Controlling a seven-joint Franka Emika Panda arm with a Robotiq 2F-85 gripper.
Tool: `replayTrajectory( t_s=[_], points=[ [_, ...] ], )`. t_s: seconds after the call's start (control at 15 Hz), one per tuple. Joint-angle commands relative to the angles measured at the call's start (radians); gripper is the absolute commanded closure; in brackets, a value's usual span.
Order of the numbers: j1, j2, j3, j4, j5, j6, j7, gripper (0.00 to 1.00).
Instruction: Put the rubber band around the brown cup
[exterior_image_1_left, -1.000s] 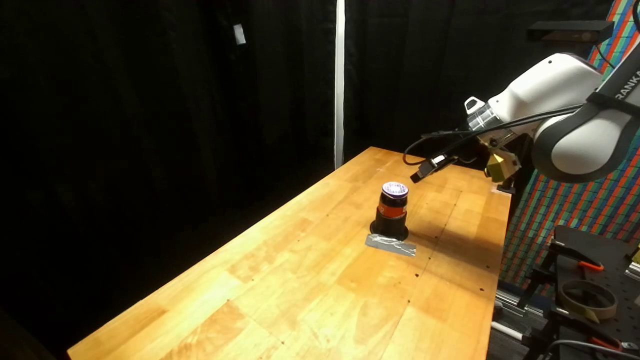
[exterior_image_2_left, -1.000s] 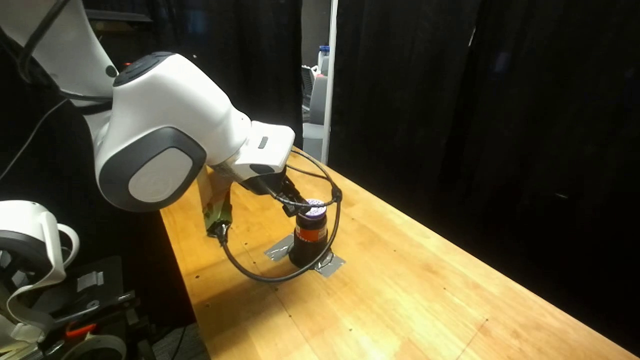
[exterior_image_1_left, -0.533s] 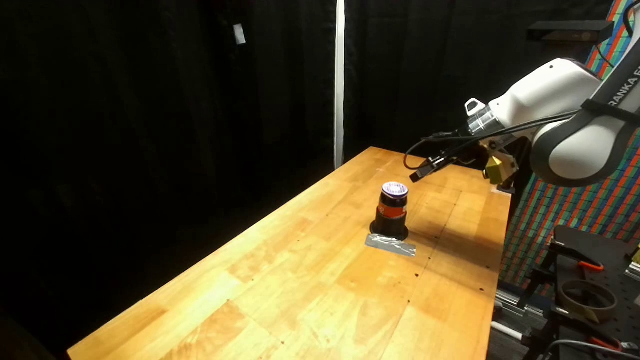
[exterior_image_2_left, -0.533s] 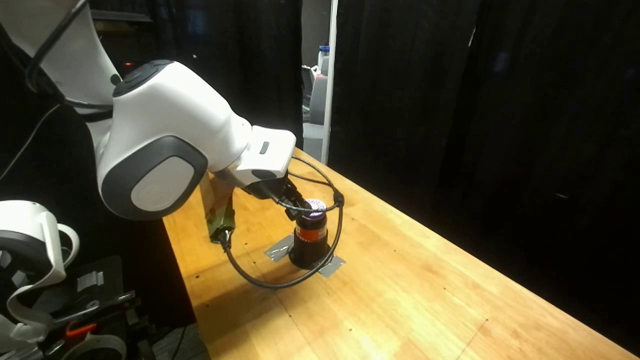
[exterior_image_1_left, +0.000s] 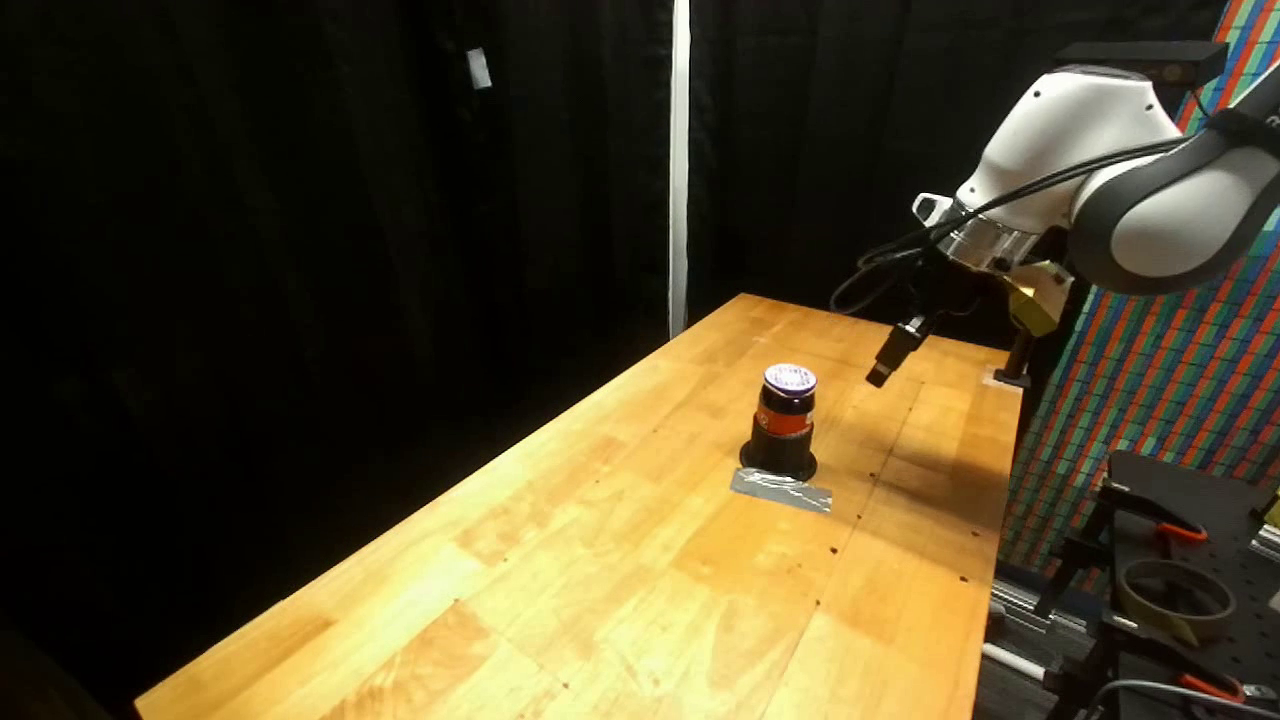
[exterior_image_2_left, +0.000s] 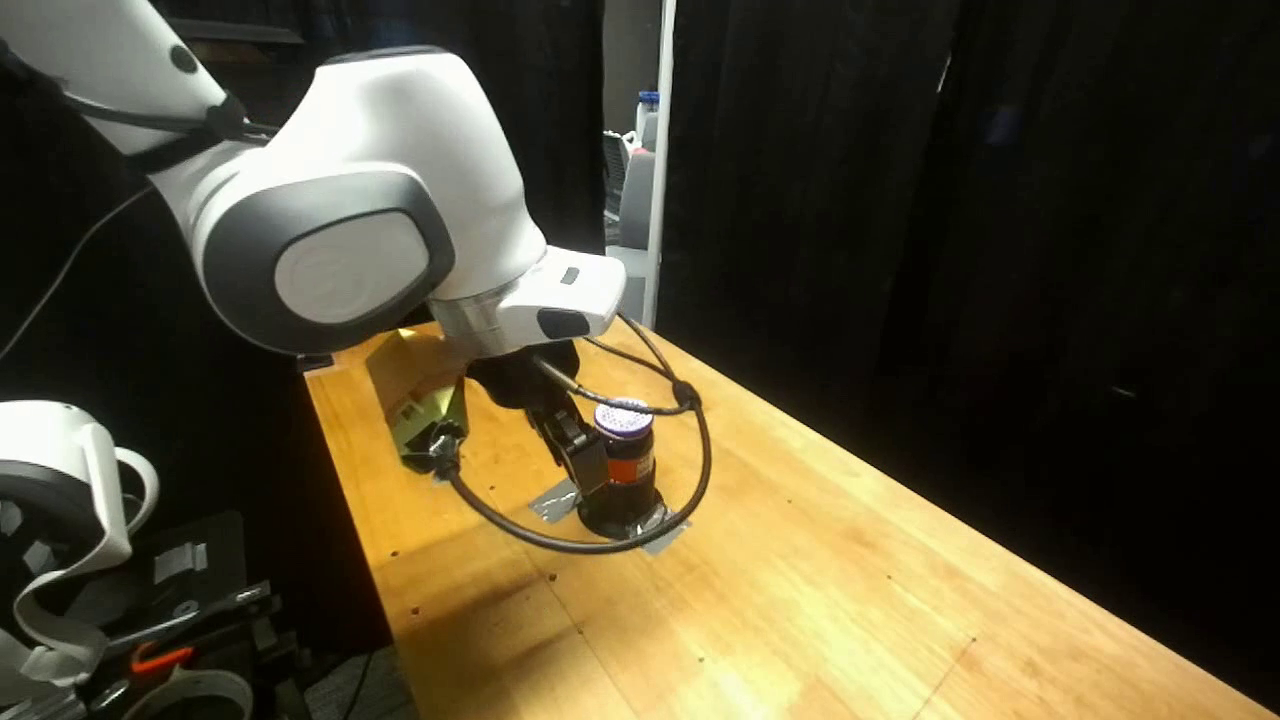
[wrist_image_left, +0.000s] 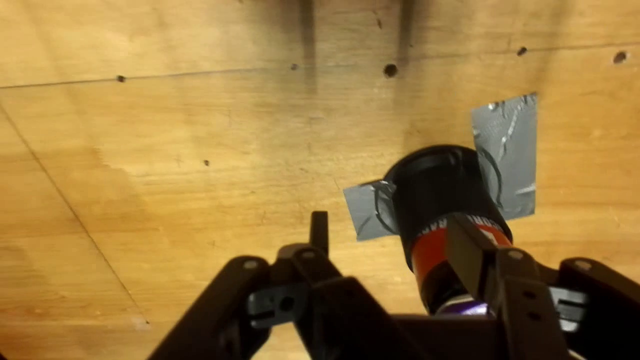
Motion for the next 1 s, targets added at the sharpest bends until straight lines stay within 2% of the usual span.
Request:
replayTrajectory(
  t_s=[0.0,0.13,0.47,0.8,0.87,0.93],
  points=[
    [-0.037,-0.03,0.026,0.106,-0.15,-0.281,0.033,0.05],
    [-0.025,-0.026,0.036,0.182,-0.199,-0.445,0.019,0.0],
    [0.049,-0.034,0.082,0.417,-0.147,-0.84,-0.113,0.0],
    [0.103,0.038,0.121,0.736,-0.115,-1.129,-0.15,0.0],
    [0.097,-0.02,0.112,0.603,-0.135,-1.021,-0.11,0.0],
    [0.104,-0.012,0.117,0.652,-0.129,-1.071,-0.118,0.0]
  ],
)
